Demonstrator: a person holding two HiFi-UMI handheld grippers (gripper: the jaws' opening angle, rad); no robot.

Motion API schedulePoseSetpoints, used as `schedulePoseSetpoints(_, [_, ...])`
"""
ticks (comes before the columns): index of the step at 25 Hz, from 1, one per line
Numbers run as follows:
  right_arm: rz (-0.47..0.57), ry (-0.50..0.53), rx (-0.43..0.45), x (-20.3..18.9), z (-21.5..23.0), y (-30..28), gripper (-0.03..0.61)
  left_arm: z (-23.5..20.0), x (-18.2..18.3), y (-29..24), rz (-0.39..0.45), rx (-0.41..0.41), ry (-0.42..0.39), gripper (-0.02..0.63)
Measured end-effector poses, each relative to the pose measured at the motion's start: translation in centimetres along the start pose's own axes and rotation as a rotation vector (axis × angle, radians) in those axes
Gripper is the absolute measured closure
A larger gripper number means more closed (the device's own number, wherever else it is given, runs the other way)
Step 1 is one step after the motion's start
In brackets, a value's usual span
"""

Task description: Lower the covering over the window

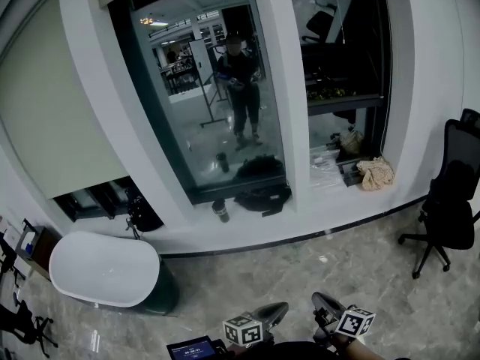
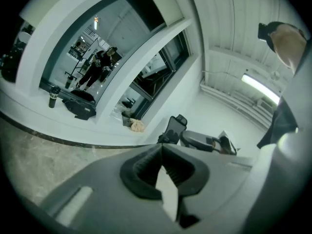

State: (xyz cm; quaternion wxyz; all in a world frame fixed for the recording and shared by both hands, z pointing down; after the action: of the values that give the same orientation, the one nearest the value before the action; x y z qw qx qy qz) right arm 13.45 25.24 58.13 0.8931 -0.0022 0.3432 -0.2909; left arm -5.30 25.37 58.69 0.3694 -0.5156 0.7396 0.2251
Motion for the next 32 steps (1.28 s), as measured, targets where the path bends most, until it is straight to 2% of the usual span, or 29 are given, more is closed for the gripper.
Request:
schedulePoseSetpoints(4, [-0.004, 0.033, 0.035, 1.3, 0.2, -2.7, 0.571, -2.6, 2.1, -0.8, 0.014, 0.011, 0.001, 0.612])
schedulePoseSetpoints(8, [-0.006, 0.013, 0.015, 3.1, 1.2, -6.9, 0.571, -7.1, 4.2, -2.1, 0.001, 0.012, 0.025, 0.612])
schedulePoseSetpoints(14, [0.062, 0.028, -0.033, 8.4, 2.1, -16.3, 0.571, -16.6, 12.3, -5.1, -0.006, -0.028, 0.03, 0.612])
schedulePoseSetpoints(18, [0.098, 0.118, -0.025, 10.9, 0.3, -22.8, 0.571, -21.1, 18.2, -6.0, -0.021, -0.102, -0.044, 0.612])
schedulePoseSetpoints(21, [0.116, 0.145, -0.006, 12.9, -0.3, -27.7, 0.571, -24.5, 22.0, -6.8, -0.011, -0.13, -0.074, 0.612])
schedulePoseSetpoints(28, [0.094, 0.063, -0.086, 15.5, 1.8, -31.9, 0.555, -30.1, 24.6, -8.3, -0.011, -0.123, -0.007, 0.612])
schedulePoseSetpoints(32, [0.075, 0.065, -0.062, 18.5, 4.0, -35.4, 0.546, -33.7, 28.7, -11.2, 0.031, -0.117, -0.09, 0.606])
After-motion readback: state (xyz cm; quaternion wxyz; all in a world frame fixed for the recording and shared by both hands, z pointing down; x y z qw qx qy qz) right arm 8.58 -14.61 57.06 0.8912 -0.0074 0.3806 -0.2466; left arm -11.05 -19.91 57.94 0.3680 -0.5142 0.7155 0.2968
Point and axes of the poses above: the fingertips, and each gripper's own axes: y backward along the fingers, z to its right, x out of its top, the point moved 7 cm from there along y, backward along the fingers, and after that the axes turned 14 degrees about -x, right-handed, at the moved point
